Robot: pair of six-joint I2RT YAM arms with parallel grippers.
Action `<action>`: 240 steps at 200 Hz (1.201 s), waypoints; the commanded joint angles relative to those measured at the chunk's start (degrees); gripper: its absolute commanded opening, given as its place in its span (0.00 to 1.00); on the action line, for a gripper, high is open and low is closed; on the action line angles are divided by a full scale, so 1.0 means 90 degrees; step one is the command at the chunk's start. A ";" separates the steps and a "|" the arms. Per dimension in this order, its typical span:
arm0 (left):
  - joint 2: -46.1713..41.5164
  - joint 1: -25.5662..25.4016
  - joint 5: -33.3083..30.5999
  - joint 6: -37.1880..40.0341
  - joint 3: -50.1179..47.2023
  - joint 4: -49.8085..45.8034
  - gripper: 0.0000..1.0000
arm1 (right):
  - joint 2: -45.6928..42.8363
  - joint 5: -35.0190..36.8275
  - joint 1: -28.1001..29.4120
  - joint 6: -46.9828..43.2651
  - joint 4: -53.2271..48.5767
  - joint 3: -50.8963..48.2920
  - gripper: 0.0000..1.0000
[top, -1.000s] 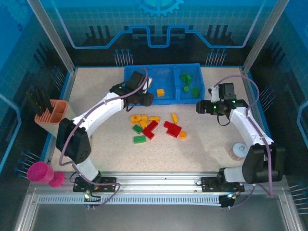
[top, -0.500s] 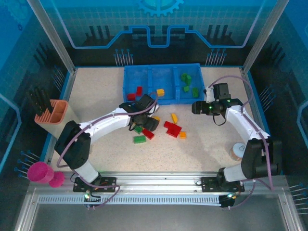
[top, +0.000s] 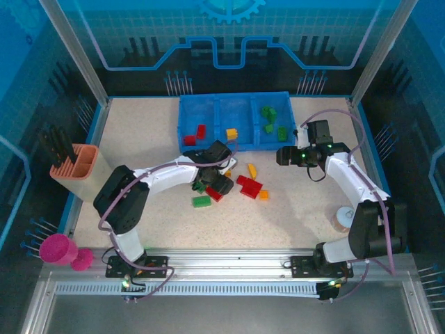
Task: Sort the legos into containers by color
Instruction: Pick up the lego from the center of the table.
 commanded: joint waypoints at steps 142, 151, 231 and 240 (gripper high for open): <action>0.1172 -0.0045 -0.0416 0.0000 0.0113 0.0369 0.51 | -0.0256 0.0178 0.0098 -0.0080 -0.0338 -0.0009 0.85; 0.1148 -0.0048 -0.0419 -0.0024 0.0102 0.0360 0.42 | -0.0213 0.0161 0.0093 -0.0060 -0.0322 0.0000 0.85; -0.0016 0.0434 -0.0680 -0.0282 0.0817 -0.0034 0.18 | -0.0029 0.0153 0.0222 -0.0068 -0.0311 0.0144 0.86; -0.0233 0.0657 -0.0701 -0.0309 0.1008 -0.0092 0.18 | -0.0012 0.0154 0.0234 -0.0077 -0.0312 0.0148 0.86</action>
